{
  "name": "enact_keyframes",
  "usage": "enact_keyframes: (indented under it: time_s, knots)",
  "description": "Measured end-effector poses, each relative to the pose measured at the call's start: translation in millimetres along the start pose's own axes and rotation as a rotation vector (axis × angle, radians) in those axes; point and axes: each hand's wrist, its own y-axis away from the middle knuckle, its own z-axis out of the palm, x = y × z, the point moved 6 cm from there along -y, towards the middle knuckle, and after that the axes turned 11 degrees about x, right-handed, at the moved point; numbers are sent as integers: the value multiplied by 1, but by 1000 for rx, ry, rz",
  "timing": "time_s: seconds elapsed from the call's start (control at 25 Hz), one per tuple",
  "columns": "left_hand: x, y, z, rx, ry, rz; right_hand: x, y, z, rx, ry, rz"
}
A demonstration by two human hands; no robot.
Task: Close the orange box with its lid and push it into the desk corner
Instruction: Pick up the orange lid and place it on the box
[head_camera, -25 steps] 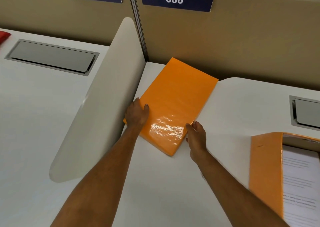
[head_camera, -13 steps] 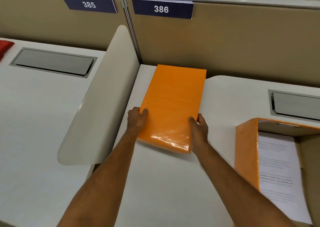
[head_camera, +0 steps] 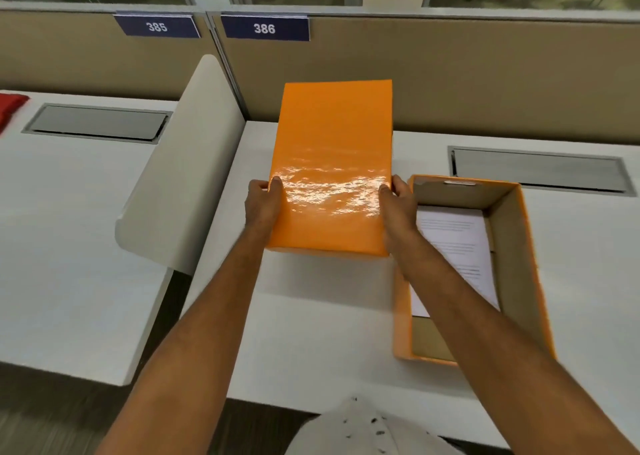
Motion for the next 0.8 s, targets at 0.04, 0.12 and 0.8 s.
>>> enact_keyframes:
  time_s: [0.04, 0.12, 0.8]
  knots:
    - [5, 18, 4, -11, 1, 13, -7, 6, -21, -2, -3, -13]
    - [13, 55, 16, -41, 5, 46, -17, 13, -66, -3, -11, -26]
    - [-19, 298, 139, -139, 11, 148, 7, 41, -345, 148, 83, -26]
